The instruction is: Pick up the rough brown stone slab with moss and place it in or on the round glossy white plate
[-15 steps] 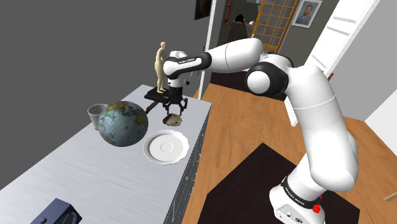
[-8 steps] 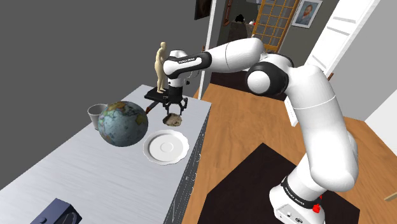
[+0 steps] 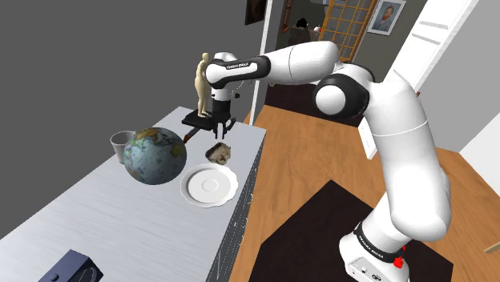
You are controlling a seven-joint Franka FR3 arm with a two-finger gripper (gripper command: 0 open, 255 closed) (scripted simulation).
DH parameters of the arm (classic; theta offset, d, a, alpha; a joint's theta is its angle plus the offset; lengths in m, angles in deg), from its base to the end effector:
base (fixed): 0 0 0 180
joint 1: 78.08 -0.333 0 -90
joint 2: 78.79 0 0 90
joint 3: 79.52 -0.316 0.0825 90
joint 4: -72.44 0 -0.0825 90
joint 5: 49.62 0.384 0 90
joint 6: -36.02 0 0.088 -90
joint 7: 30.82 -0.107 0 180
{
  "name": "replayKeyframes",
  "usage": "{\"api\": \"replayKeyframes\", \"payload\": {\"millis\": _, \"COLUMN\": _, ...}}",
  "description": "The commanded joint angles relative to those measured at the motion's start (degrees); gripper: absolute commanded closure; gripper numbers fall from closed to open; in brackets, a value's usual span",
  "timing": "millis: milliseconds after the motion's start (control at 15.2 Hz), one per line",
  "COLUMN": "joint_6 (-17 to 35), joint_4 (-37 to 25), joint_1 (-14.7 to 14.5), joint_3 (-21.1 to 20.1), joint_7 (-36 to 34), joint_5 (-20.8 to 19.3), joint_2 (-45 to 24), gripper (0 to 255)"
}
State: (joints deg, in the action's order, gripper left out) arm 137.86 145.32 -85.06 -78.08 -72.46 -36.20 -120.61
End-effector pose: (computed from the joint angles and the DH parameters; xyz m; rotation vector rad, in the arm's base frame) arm 0.7127 0.0935 0.3060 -2.8293 1.0322 0.4351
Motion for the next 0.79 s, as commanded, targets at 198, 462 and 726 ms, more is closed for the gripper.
{"api": "replayKeyframes", "payload": {"millis": 198, "joint_6": -2.81, "joint_4": -1.43, "joint_1": 0.07, "joint_3": 0.04, "joint_7": -0.55, "joint_5": -0.15, "joint_2": 1.4, "gripper": 255}}
{"api": "replayKeyframes", "payload": {"millis": 462, "joint_6": 11.38, "joint_4": 16.72, "joint_1": -3.01, "joint_3": 3.13, "joint_7": -13.49, "joint_5": 1.35, "joint_2": 10.4, "gripper": 0}}
{"api": "replayKeyframes", "payload": {"millis": 726, "joint_6": 24.77, "joint_4": 31.45, "joint_1": -8.2, "joint_3": 6.7, "joint_7": -30.2, "joint_5": 1.32, "joint_2": 17.07, "gripper": 0}}
